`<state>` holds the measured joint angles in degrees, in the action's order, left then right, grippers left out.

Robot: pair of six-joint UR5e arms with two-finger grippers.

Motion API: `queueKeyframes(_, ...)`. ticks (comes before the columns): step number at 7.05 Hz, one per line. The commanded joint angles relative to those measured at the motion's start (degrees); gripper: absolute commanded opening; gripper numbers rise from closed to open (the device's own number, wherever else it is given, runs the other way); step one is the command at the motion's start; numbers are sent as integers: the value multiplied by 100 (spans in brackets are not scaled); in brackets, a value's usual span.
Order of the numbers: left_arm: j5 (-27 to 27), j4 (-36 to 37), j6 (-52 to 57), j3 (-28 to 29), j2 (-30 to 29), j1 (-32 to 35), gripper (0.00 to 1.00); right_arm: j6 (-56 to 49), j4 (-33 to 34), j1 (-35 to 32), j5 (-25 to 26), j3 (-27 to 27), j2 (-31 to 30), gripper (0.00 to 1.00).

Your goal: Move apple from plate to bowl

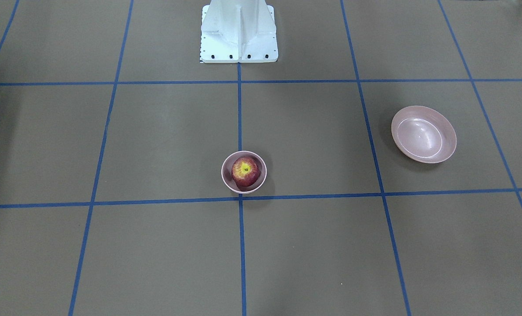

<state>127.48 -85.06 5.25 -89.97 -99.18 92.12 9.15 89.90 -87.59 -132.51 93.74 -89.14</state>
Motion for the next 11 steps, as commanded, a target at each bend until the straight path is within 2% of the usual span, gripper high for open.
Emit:
queueKeyframes(1, 14, -141, 222, 190, 346, 192, 99, -1, 551, -65, -3, 440, -139, 100)
queueKeyframes(2, 22, -368, 222, 356, 625, 183, 99, -1, 981, -74, 6, 730, -156, 100)
queueKeyframes(3, 31, -788, 205, 566, 680, 192, 99, -10, 1090, -91, 6, 820, -183, 100)
queueKeyframes(4, 249, -784, 135, 542, 733, 183, 99, -10, 1074, -91, 15, 795, -192, 100)
queueKeyframes(5, 851, -801, -301, 533, 734, 183, 99, -10, 1039, -83, 24, 734, -192, 100)
queueKeyframes(6, 979, -836, -1036, 376, 742, 166, 99, -18, 1012, -74, 67, 664, -192, 100)
queueKeyframes(8, 945, -819, -1043, -194, 1180, 139, 99, -245, 986, -74, 76, 453, -183, 100)
queueKeyframes(11, 919, -810, -1043, -275, 1226, 131, 99, -537, 705, -74, 50, 162, -218, 100)
